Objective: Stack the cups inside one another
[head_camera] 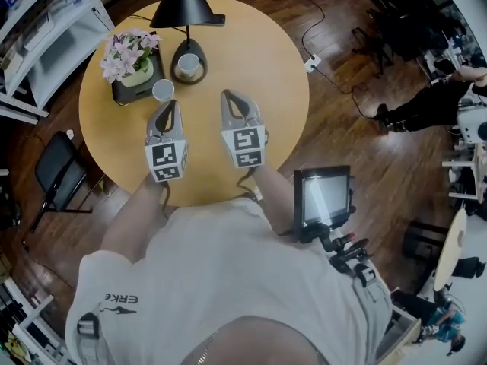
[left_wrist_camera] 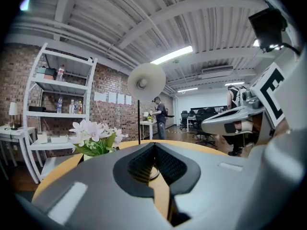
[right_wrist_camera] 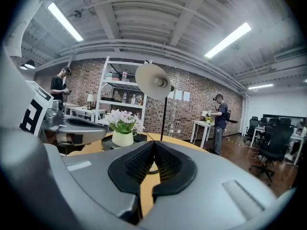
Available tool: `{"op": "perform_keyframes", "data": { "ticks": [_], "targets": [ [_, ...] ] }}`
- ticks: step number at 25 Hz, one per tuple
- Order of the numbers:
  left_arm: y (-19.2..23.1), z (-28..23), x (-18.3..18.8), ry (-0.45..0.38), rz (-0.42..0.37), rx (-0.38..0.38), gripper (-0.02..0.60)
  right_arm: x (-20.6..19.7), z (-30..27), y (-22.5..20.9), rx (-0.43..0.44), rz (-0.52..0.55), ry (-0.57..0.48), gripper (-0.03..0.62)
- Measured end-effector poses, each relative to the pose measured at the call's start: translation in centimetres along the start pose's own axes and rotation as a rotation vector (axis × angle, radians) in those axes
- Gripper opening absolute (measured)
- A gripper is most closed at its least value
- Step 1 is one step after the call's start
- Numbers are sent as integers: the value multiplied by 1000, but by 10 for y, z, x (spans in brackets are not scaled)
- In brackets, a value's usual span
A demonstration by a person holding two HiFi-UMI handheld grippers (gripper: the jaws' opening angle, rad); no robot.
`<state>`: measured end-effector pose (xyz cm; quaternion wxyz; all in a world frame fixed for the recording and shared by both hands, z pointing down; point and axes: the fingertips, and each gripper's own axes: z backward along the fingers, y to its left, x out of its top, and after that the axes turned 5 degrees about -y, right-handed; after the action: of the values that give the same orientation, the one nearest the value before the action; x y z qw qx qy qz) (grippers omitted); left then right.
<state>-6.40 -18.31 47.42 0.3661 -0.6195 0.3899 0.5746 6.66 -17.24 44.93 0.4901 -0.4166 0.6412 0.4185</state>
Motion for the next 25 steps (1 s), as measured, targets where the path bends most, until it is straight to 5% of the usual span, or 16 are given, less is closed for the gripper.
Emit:
{"op": "perform_keyframes", "data": {
  "ticks": [11, 25],
  "targets": [
    [-17, -87, -26, 87, 14, 164, 2, -28, -63, -59, 156, -41, 43, 14],
    [1, -143, -128, 266, 62, 292, 3, -95, -128, -75, 269, -64, 170, 15]
  ]
}}
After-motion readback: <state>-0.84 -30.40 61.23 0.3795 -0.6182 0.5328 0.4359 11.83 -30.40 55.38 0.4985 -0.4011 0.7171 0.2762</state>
